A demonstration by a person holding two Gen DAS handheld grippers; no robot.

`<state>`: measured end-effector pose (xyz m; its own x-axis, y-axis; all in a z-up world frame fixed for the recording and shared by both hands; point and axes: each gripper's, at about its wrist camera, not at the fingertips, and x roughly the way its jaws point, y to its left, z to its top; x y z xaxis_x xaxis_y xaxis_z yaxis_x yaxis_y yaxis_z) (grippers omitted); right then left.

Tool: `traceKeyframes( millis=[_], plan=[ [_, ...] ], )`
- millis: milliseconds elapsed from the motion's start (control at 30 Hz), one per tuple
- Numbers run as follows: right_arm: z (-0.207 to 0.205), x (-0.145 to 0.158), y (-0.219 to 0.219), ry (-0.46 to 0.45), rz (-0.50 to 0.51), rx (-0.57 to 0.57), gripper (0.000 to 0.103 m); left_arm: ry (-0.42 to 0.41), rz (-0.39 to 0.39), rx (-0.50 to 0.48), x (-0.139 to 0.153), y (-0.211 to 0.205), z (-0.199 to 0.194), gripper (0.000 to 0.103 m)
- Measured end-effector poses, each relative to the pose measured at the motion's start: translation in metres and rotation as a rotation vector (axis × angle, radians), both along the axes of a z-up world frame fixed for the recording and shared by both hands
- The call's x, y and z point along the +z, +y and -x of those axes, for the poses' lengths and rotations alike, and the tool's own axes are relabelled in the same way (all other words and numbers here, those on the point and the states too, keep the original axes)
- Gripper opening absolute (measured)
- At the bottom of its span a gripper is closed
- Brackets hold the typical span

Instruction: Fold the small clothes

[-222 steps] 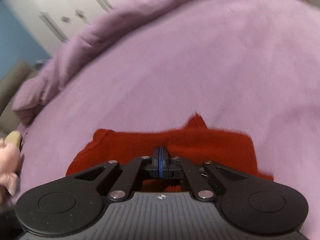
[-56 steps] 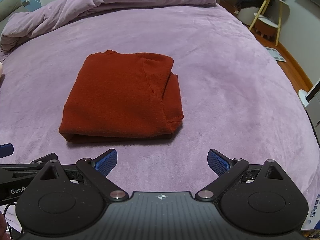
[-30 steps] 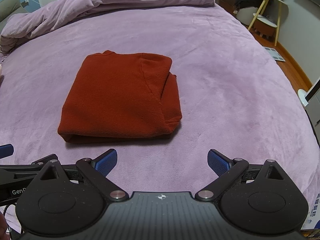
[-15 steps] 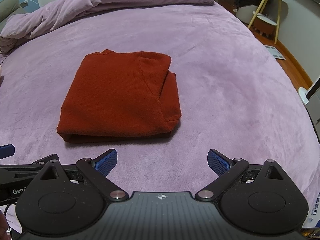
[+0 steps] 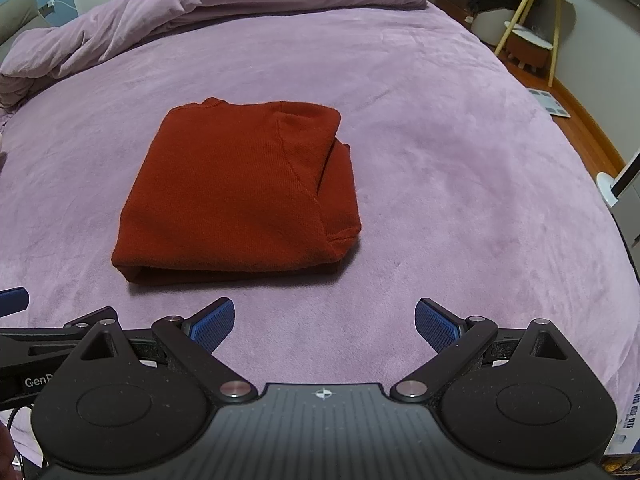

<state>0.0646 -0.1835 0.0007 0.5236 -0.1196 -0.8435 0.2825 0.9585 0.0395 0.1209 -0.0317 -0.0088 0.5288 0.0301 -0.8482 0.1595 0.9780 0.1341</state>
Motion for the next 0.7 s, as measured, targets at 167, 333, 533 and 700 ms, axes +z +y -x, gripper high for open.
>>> traceKeyframes(
  millis=[167, 333, 533, 700],
  plan=[
    [0.0006, -0.0005, -0.0006, -0.002, -0.003, -0.003, 0.097, 0.003, 0.004, -0.003, -0.0007, -0.0006, -0.0003, 0.101],
    [0.0006, -0.0009, -0.0013, -0.004, -0.004, -0.003, 0.097, -0.005, 0.002, -0.010, -0.0010, -0.0011, 0.0001, 0.101],
    [0.0011, -0.0018, -0.0017, -0.002, -0.005, -0.005, 0.097, -0.027, -0.011, -0.020, -0.0009, -0.0033, 0.0039, 0.101],
    [0.0014, -0.0018, -0.0017, -0.002, -0.004, -0.009, 0.097, -0.040, -0.017, -0.029, 0.0007, -0.0046, 0.0057, 0.101]
  ],
)
